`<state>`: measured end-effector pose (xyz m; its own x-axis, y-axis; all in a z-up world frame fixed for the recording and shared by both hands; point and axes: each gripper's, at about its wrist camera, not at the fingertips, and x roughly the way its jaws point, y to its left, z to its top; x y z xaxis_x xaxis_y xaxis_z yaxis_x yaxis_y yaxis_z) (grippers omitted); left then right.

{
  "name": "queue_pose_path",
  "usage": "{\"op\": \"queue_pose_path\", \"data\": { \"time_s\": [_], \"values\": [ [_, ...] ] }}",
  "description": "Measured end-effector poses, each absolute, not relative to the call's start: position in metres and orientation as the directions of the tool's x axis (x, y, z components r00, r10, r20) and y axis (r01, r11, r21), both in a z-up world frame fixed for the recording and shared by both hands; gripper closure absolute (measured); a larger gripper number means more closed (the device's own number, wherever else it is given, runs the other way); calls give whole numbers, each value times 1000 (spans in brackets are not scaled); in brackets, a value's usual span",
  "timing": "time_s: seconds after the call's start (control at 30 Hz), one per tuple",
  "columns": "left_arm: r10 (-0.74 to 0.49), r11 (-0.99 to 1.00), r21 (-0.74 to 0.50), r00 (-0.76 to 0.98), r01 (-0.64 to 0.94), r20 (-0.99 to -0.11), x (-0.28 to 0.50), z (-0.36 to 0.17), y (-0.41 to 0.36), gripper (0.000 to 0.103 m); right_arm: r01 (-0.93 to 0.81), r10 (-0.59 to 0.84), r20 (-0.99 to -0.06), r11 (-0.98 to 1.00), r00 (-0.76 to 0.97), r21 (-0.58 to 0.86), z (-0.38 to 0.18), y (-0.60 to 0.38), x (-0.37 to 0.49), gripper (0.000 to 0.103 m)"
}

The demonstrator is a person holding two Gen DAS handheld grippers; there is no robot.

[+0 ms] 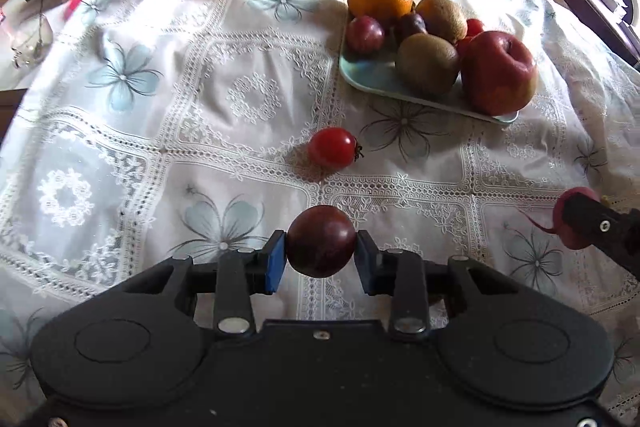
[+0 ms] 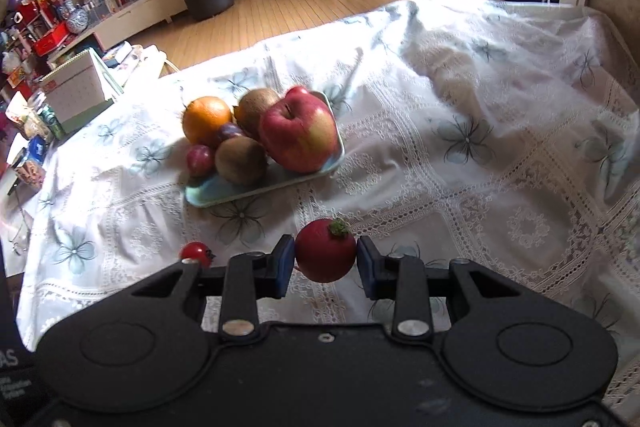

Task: Organize fruits
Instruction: 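Lift and carry the red fruit and dark plum in both tools toward the basket, then open the right tool over the basket while the left tool releases the plum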

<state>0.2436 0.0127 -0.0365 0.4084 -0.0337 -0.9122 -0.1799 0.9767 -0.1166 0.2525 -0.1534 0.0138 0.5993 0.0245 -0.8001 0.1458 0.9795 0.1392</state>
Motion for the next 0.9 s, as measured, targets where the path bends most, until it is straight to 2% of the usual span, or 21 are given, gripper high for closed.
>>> {"op": "queue_pose_path", "data": {
  "time_s": [0.17,0.3,0.57,0.9],
  "values": [
    [-12,980,-102,459,-171,-889,196,11,15,59,9,106,-755,989,647,147,67,-154,189,68],
    [-21,988,-93,499,-120,-866,149,30,13,58,-94,169,-763,985,624,142,78,-161,141,68],
    [-81,989,-129,481,-66,-873,83,11,6,58,-150,187,-850,980,492,129,38,-173,79,68],
    [-55,994,-90,452,-57,-890,60,-7,-2,58,-149,155,-892,984,424,101,10,-163,72,68]
  ]
}}
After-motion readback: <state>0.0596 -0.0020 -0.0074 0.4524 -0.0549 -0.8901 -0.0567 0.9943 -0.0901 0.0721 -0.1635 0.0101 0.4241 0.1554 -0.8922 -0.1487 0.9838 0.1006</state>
